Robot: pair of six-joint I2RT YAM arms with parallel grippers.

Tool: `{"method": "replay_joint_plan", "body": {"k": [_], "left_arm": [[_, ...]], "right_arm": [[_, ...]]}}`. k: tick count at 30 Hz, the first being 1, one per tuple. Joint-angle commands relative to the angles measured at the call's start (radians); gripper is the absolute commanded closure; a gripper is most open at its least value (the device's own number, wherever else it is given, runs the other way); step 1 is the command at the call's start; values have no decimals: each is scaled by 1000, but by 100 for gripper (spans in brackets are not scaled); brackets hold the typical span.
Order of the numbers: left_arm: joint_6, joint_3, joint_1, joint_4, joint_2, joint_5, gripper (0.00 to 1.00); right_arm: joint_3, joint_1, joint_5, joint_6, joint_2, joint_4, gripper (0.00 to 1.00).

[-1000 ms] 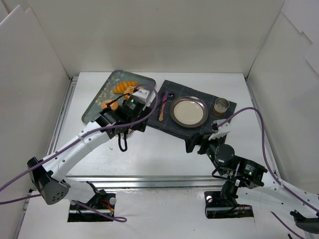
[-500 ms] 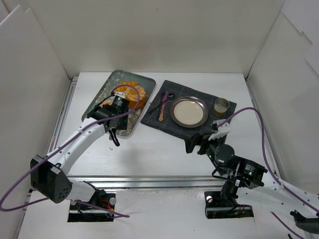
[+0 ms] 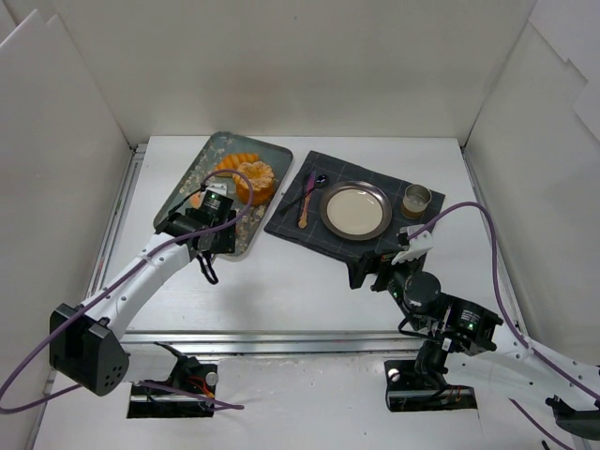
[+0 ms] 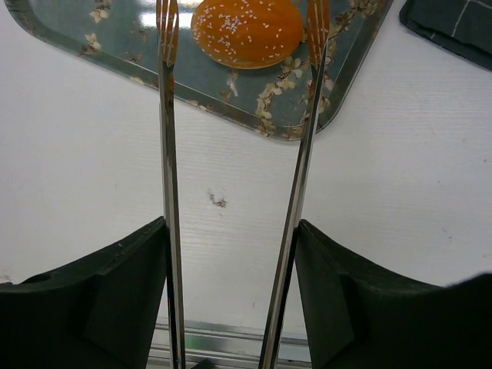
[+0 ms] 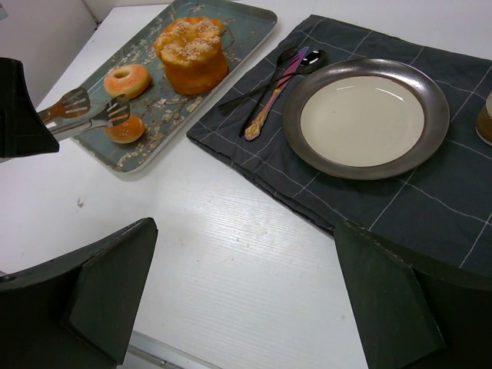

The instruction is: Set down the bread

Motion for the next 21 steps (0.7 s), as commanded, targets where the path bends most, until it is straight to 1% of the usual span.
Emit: {"method": "replay_joint_plan", "body": {"k": [1,6,11,21], "left_arm": [[-11,8,4,52,0,9,42],[-11,0,4,61,21,9,41],[-12,0,14,61,43,12,35],[-16,0,23,74,92,10,33]], "right_arm": [[30,2,35,11,15,42,2],[30,-1,38,11,9,39,2],[30,1,37,11,6,39,2],[33,2,37,11,12,36,2]]}}
